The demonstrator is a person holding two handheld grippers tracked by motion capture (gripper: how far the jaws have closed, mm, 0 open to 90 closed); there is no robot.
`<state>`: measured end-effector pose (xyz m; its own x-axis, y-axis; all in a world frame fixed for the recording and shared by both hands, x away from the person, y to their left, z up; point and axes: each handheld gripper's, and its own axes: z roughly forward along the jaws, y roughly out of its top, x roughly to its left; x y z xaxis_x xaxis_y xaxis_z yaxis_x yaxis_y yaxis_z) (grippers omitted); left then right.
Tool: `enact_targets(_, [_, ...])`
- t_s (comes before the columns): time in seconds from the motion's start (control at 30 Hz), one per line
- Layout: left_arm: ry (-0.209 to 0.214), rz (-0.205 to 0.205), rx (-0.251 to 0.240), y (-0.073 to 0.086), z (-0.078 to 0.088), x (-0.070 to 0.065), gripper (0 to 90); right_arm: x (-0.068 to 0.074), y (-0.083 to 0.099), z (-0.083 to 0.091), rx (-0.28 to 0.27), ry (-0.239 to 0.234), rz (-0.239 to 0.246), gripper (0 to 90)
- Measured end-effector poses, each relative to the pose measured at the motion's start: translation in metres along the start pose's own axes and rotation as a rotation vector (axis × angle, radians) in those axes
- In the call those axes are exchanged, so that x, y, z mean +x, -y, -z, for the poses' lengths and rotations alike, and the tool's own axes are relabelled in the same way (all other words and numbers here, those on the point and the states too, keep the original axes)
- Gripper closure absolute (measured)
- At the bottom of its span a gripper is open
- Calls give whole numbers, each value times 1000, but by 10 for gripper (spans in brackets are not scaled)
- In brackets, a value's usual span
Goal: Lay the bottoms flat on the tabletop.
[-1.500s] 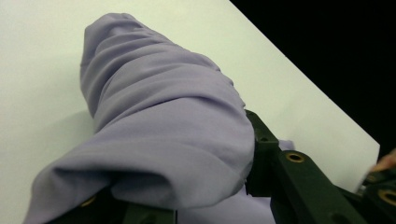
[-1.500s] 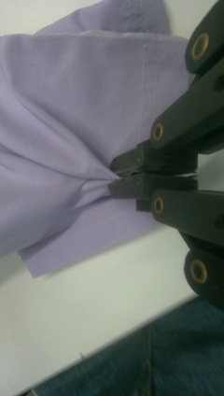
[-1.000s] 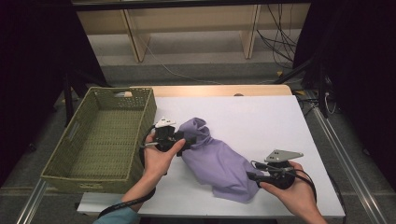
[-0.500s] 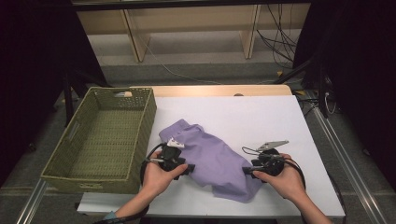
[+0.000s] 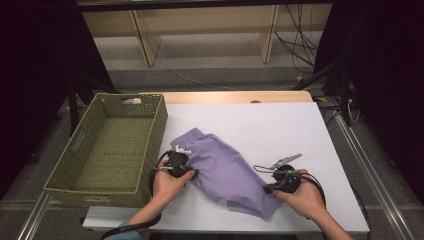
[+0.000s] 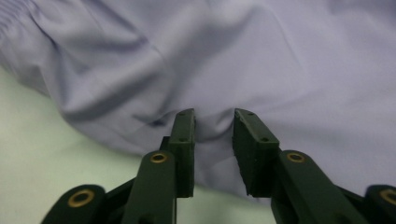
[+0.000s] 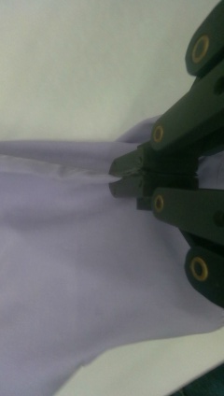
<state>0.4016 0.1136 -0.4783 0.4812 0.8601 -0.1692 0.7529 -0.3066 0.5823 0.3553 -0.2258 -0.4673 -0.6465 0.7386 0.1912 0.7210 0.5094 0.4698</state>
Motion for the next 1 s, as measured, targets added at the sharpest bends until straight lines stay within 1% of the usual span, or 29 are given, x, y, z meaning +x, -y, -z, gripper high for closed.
enact_targets(0.07, [-6, -6, -12, -4, -4, -1, 704, 2, 4, 3, 15, -9, -9, 900])
enact_targets(0.1, [-5, -9, -14, -7, -5, -2, 707, 2, 7, 6, 23, -8, 15, 900])
enact_targets(0.13, [-6, -8, -21, -10, -9, -3, 709, 4, 9, 7, 17, -16, -13, 900])
enact_targets(0.17, [-8, -15, -30, -12, -11, -4, 709, 6, 12, 10, 20, -24, -14, 900])
enact_targets(0.2, [-13, -25, -31, -15, -13, -6, 710, 7, 15, 13, 30, -29, -1, 900])
enact_targets(0.23, [-12, -29, -35, -18, -15, -7, 710, 10, 18, 15, 26, -36, -18, 900])
enact_targets(0.27, [-4, -27, -36, -21, -18, -9, 711, 11, 21, 18, 34, -38, 3, 900])
enact_targets(0.3, [-1, -29, -36, -23, -20, -11, 711, 12, 24, 20, 41, -45, 2, 900])
enact_targets(0.37, [2, -52, -38, -28, -26, -17, 709, 15, 31, 24, 50, -54, -12, 900])
enact_targets(0.4, [11, -59, -34, -31, -28, -19, 707, 16, 34, 25, 55, -61, -22, 900])
enact_targets(0.43, [15, -62, -36, -32, -29, -21, 705, 16, 37, 26, 67, -64, -20, 900])
enact_targets(0.5, [25, -91, -39, -36, -33, -27, 694, 20, 41, 28, 92, -77, -21, 900])
enact_targets(0.53, [28, -96, -41, -37, -33, -28, 690, 22, 43, 29, 107, -93, -11, 900])
enact_targets(0.57, [33, -103, -44, -37, -33, -31, 682, 23, 44, 30, 113, -103, -9, 899])
enact_targets(0.6, [32, -122, -51, -37, -32, -33, 671, 24, 45, 31, 109, -104, -3, 884])
enact_targets(0.67, [38, -133, -63, -37, -28, -36, 654, 23, 40, 37, 39, -63, 13, 709])
enact_targets(0.7, [40, -137, -73, -37, -24, -36, 647, 21, 38, 39, 5, -51, 14, 669])
enact_targets(0.73, [42, -145, -82, -37, -20, -37, 641, 17, 34, 41, -49, -34, 10, 668])
enact_targets(0.77, [46, -154, -94, -37, -16, -38, 634, 15, 29, 44, -88, -20, -3, 657])
enact_targets(0.8, [52, -155, -100, -37, -11, -38, 626, 11, 23, 45, -125, -9, -2, 627])
enact_targets(0.83, [57, -156, -111, -36, -7, -39, 618, 8, 17, 45, -167, -1, -11, 616])
enact_targets(0.87, [62, -158, -116, -36, -4, -39, 606, 4, 9, 42, -195, 2, -36, 616])
enact_targets(0.9, [67, -163, -122, -35, 0, -40, 595, 2, 4, 40, -208, 0, -47, 610])
enact_targets(0.93, [72, -166, -128, -34, 3, -40, 582, -2, -2, 35, -224, 1, -45, 599])
enact_targets(0.97, [78, -162, -136, -32, 6, -40, 572, -5, -8, 29, -230, -4, -60, 601])
enact_targets(1.0, [81, -162, -139, -31, 8, -39, 565, -8, -15, 20, -220, -13, -68, 607])
